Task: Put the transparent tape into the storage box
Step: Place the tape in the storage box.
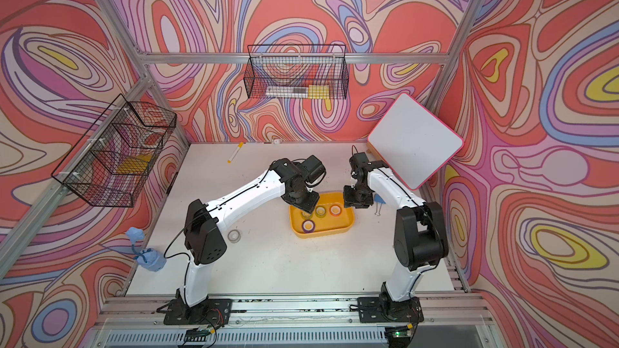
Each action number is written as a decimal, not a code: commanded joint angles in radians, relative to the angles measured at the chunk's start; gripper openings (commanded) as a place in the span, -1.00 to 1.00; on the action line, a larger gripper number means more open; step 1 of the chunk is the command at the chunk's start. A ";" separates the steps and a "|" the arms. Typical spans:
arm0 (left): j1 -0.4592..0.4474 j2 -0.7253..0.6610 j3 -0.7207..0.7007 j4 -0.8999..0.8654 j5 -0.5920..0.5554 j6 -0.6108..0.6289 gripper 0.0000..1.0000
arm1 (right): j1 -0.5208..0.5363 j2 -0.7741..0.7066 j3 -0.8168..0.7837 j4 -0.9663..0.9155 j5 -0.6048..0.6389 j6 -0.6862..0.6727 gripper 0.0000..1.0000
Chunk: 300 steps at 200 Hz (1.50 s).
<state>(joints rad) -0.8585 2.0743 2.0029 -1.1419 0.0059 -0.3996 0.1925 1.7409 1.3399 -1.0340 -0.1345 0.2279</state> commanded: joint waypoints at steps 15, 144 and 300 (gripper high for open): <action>-0.037 0.058 0.011 0.038 0.017 0.010 0.11 | -0.021 0.021 -0.019 0.021 -0.015 -0.003 -0.13; -0.096 0.189 0.017 0.127 0.034 0.005 0.10 | -0.058 -0.001 -0.056 0.059 -0.080 0.012 -0.17; -0.096 0.318 0.089 0.136 0.043 0.037 0.11 | -0.066 -0.006 -0.050 0.054 -0.098 0.008 -0.19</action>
<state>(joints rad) -0.9497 2.3581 2.0613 -0.9947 0.0433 -0.3885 0.1352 1.7542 1.2900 -0.9806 -0.2256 0.2367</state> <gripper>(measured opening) 0.570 0.408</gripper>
